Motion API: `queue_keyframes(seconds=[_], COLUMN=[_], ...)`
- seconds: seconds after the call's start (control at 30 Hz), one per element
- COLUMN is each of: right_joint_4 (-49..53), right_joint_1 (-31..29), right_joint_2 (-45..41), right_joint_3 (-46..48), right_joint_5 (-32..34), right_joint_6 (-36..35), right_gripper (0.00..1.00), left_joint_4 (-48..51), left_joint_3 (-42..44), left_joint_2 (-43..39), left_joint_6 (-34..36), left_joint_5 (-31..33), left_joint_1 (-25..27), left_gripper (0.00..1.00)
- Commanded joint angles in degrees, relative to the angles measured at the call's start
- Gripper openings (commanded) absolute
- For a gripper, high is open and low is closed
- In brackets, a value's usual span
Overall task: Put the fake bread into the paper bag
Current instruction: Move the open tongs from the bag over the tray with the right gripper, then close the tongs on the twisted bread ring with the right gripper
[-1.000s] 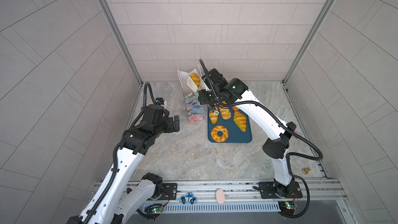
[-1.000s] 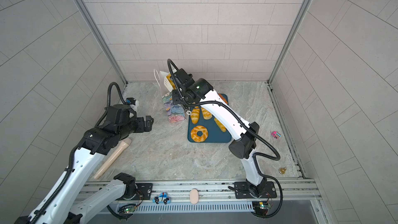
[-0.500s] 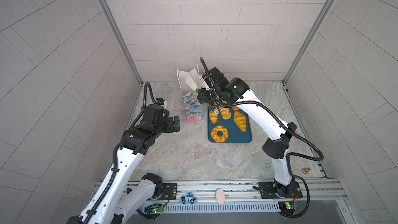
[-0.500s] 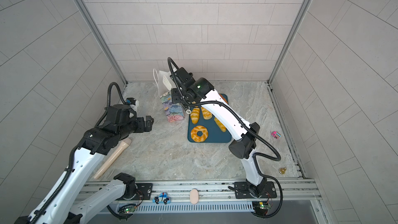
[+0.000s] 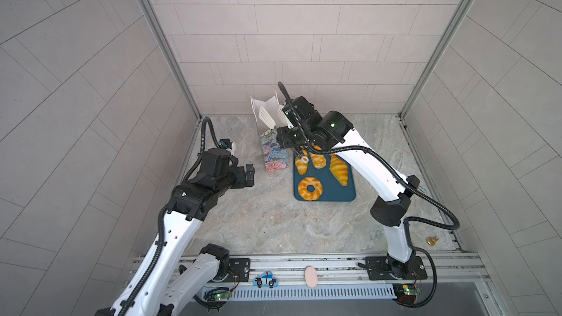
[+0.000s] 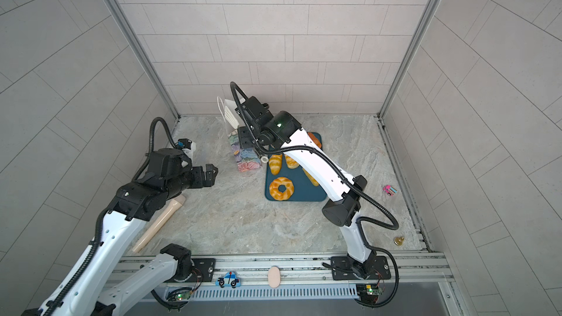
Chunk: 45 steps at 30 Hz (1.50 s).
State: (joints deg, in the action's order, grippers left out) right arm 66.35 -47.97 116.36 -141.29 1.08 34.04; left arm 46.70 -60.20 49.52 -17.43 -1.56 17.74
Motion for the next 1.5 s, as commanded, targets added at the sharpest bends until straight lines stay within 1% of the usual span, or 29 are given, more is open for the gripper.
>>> queue_keyframes(seconds=[0.0, 0.13, 0.33, 0.57, 0.7, 0.83, 0.97, 1.23, 1.33, 1.47], right_joint_4=[2.98, 2.34, -0.16, -0.96, 0.19, 2.03, 2.18, 5.45, 4.32, 3.18], right_joint_1=[-0.82, -0.85, -0.86, -0.86, -0.81, -1.05, -1.4, -1.34, -0.88, -0.36], right_joint_2=[-5.73, -10.79, -21.25, -33.26, -36.86, -36.52, -34.37, -25.19, -23.47, -22.43], right_joint_3=[0.65, 7.51, 22.14, 40.24, 50.03, 55.86, 59.38, 59.45, 60.54, 61.53], right_joint_5=[4.32, 6.22, 10.17, 13.76, 14.17, 13.42, 11.01, 7.08, 6.11, 5.32], right_joint_6=[-0.82, -0.67, -1.21, 3.38, 5.8, 9.56, 10.11, 9.9, 9.99, 10.08], right_gripper=[0.57, 0.56, 0.55, 0.54, 0.54, 0.54, 0.54, 0.56, 0.56, 0.57], left_joint_4=[-0.32, -0.77, -1.35, -2.88, -3.38, -3.46, -3.47, -4.39, -4.69, -5.28], left_joint_3=[0.96, 1.57, 2.28, 3.95, 4.37, 4.8, 5.51, 7.46, 8.22, 9.61], left_joint_2=[-1.06, -1.61, -1.95, -2.23, -1.89, -1.53, -1.4, -1.28, -0.79, -0.22], left_joint_6=[-1.11, -1.73, -2.73, -4.12, -4.32, -4.22, -4.57, -5.85, -6.61, -8.07], left_joint_5=[-0.86, -1.9, -4.35, -6.84, -8.14, -9.05, -9.33, -9.33, -9.42, -8.77], left_joint_1=[-0.34, -0.38, -0.33, -0.25, 0.01, 0.41, 1.36, 3.98, 5.54, 8.99], left_gripper=[1.0, 1.0, 1.0, 1.0, 1.0, 1.0, 1.0, 1.0, 1.0, 1.0])
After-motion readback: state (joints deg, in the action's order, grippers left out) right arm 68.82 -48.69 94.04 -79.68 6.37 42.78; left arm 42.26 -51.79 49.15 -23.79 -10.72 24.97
